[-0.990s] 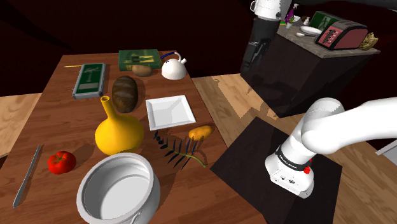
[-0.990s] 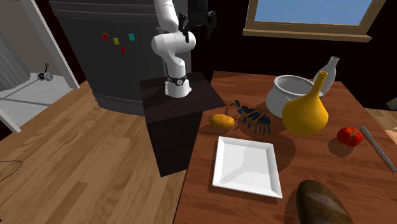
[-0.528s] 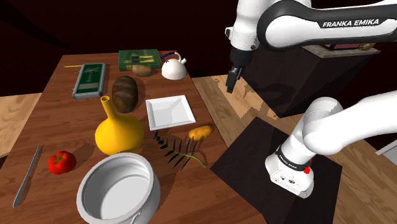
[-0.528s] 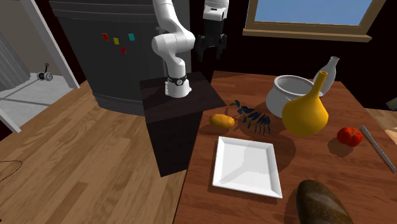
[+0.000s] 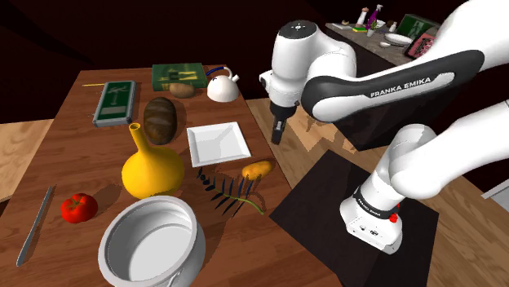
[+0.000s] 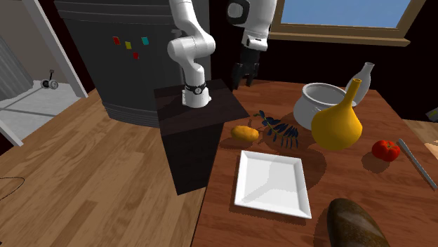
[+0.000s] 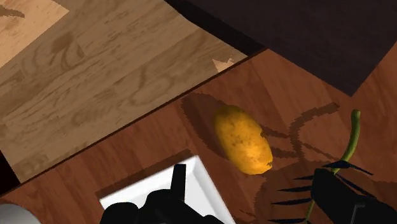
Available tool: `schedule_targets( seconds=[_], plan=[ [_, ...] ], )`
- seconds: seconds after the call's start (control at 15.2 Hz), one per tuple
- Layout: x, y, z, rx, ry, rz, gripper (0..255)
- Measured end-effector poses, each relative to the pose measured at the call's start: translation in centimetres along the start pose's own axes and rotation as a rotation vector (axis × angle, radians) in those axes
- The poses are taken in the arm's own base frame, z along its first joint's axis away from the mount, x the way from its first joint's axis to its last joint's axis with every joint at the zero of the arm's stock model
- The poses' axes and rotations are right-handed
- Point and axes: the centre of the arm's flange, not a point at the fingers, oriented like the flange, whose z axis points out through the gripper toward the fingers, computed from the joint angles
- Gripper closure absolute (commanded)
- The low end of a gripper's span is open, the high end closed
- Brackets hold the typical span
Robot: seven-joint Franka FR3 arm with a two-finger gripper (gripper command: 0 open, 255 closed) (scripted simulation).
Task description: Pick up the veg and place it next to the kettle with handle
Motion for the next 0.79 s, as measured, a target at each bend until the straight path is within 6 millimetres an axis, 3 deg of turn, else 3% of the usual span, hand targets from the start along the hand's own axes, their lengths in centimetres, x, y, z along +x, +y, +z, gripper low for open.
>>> schedule_targets(
  seconds=[0.79],
  plan=[
    [4.9,-9.3,13.8,-0.21,0.039,-0.346,0]
  ],
)
